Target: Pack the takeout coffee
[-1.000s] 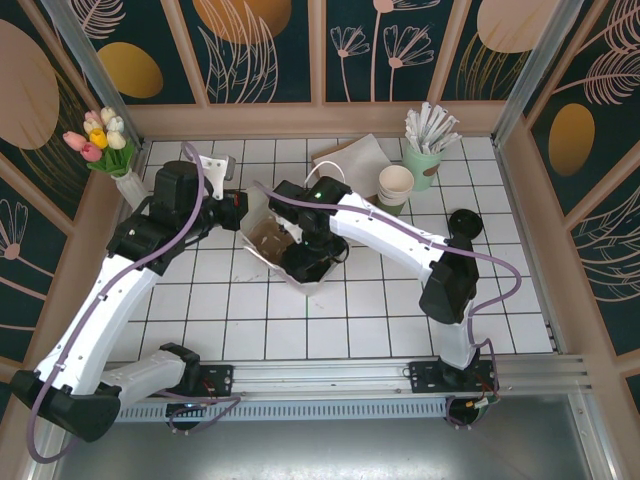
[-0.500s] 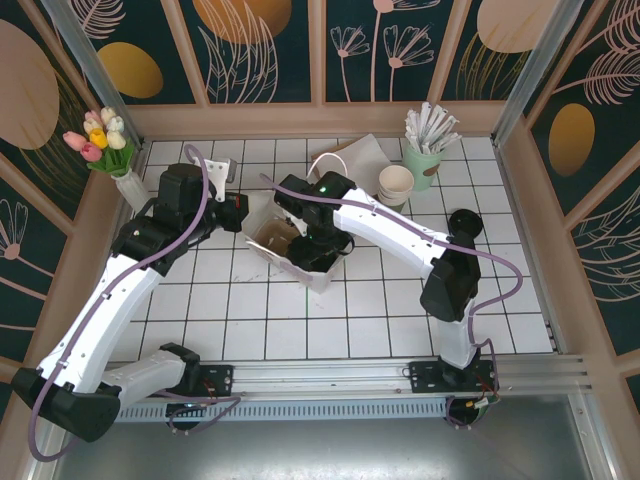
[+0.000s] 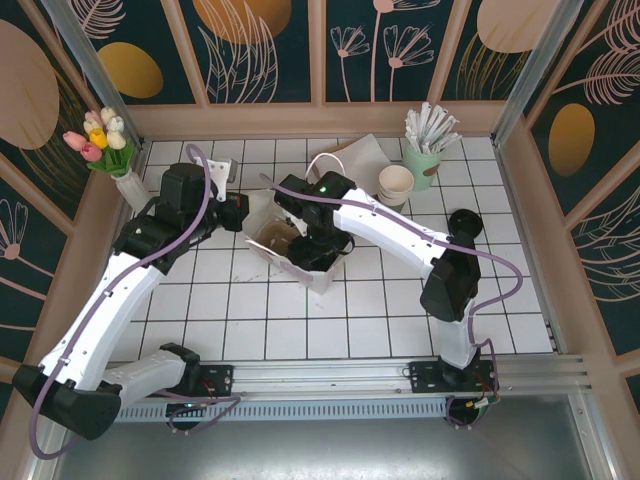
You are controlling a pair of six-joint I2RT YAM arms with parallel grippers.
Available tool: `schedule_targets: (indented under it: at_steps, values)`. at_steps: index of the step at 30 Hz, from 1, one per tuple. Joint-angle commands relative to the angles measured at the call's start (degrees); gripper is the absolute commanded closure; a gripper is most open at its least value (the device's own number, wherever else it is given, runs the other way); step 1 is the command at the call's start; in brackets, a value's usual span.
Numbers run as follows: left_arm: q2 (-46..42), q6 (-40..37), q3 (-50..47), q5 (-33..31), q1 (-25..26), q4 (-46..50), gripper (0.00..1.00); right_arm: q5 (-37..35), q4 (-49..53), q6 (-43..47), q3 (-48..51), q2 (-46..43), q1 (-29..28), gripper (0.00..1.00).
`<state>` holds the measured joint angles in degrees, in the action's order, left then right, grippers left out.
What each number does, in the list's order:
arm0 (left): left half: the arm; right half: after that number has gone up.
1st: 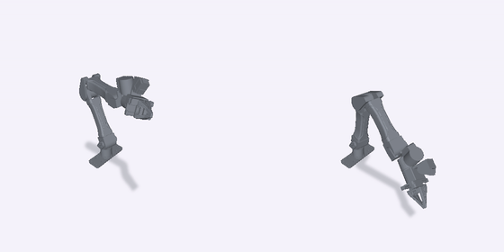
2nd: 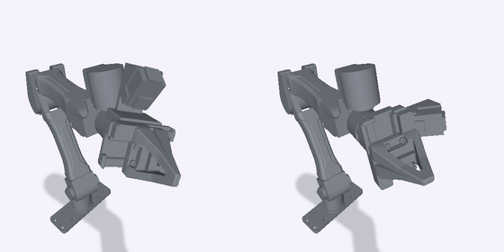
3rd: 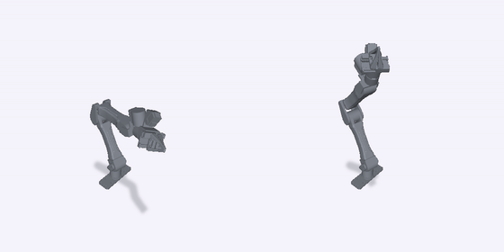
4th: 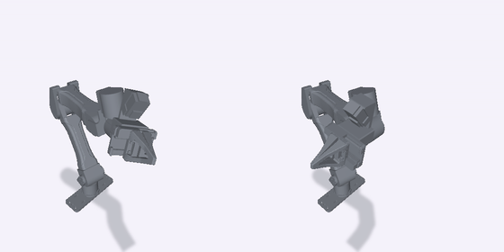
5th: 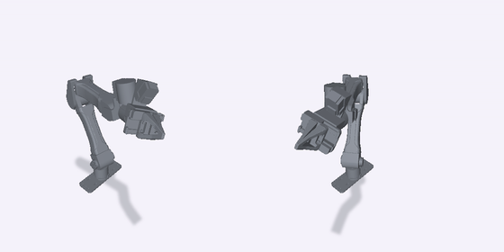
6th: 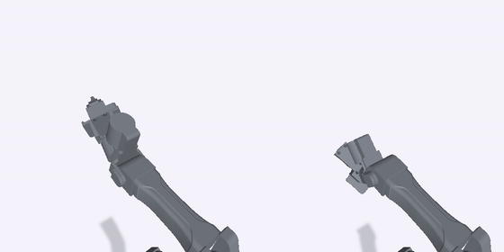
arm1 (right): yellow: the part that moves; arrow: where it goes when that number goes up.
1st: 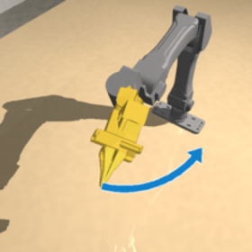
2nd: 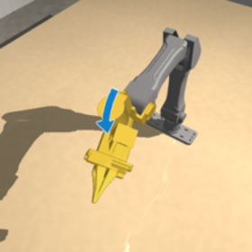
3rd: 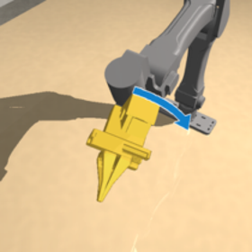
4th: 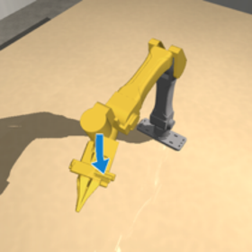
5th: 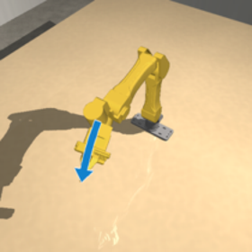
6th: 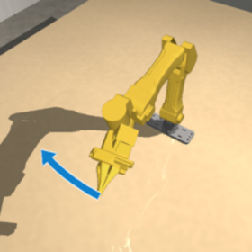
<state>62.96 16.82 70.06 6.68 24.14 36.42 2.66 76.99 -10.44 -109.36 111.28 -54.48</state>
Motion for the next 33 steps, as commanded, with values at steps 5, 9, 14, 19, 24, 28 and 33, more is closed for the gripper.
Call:
schedule_targets:
  at_steps: [5,9,14,19,24,28,33]
  values:
    - [-0.06,0.32,0.60,-1.93,-0.02,-0.63,1.00,-0.33,1.79,0.45,-1.43,-0.04,-0.02,0.44]
    - [0.14,0.59,0.51,-2.17,-0.02,-0.51,1.00,0.15,1.83,0.79,-0.97,0.18,-0.19,0.44]
    - [0.15,1.10,-0.14,-3.40,0.03,-0.77,1.00,0.59,1.84,1.44,-1.22,0.42,-0.41,0.44]
    - [-0.12,1.32,-0.80,-3.12,0.02,-1.62,1.00,1.21,1.79,1.68,-1.03,0.63,-0.63,0.44]
    - [-0.27,1.20,-0.72,-2.80,0.02,-1.75,1.00,1.30,1.85,2.07,-0.74,1.02,-0.82,0.44]
    - [-0.60,1.29,-1.07,-3.30,0.02,-1.94,1.00,0.53,1.85,1.91,-1.06,1.32,-0.85,0.44]
    - [-0.64,1.07,-0.98,-2.90,0.02,-1.53,1.00,-0.62,1.85,1.67,-2.10,1.57,-0.73,0.44]
